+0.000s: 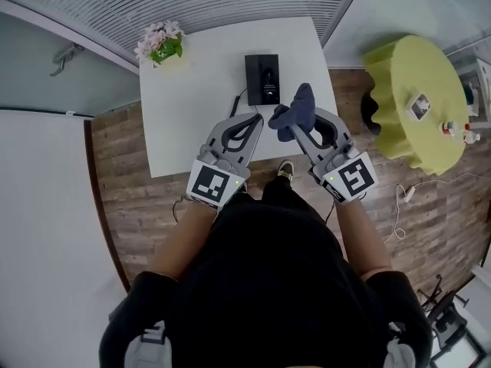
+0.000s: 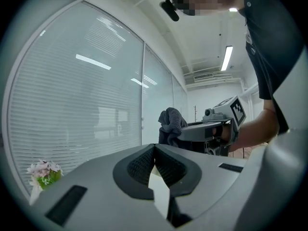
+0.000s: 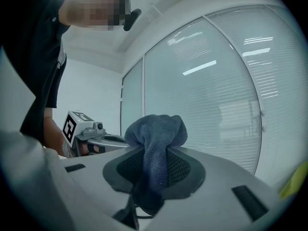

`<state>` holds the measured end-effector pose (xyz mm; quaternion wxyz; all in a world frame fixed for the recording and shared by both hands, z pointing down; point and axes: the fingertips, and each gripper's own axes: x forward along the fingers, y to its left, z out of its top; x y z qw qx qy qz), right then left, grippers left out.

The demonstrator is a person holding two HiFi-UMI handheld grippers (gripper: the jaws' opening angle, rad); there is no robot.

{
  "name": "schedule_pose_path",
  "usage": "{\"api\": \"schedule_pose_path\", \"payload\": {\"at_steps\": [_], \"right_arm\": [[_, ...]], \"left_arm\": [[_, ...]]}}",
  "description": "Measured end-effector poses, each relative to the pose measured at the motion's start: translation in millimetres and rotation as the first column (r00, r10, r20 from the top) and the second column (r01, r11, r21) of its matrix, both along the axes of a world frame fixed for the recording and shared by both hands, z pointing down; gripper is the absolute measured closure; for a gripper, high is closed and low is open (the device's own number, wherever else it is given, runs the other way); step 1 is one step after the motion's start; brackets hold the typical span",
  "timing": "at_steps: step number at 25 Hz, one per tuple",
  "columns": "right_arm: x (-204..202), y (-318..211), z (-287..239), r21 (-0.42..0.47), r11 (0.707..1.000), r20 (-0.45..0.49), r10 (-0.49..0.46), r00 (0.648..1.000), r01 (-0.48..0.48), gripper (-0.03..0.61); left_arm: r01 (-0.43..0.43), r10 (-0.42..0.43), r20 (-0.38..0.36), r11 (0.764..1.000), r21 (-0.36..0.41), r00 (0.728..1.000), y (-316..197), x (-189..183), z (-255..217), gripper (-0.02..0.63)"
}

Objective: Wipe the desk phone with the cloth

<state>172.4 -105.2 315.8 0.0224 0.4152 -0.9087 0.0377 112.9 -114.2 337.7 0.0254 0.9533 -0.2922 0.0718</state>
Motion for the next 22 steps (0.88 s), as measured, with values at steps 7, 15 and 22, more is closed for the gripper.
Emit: {"api": "schedule_pose_path", "payload": {"at_steps": [7, 15, 22], "right_arm": [[33, -30, 15, -0.021, 0.996, 0.001, -0.085, 0.996, 0.085, 0.466], [38, -74, 49, -0.063, 0.986, -0.028, -0.155, 0.988, 0.153, 0.466], [31, -118, 85, -0.099, 0.986, -0.107, -0.143, 0.984, 0.132, 0.466]], "left_arm": [[0.1, -0.099, 0.033, 0.995, -0.007, 0.995, -27, 28, 10, 0.603], [0.175, -0.173, 0.066, 0.984, -0.032, 0.983, -60, 32, 36, 0.603], [0.183, -0.177, 0.074, 0.98, -0.077, 0.981, -94, 27, 73, 0.603]]}}
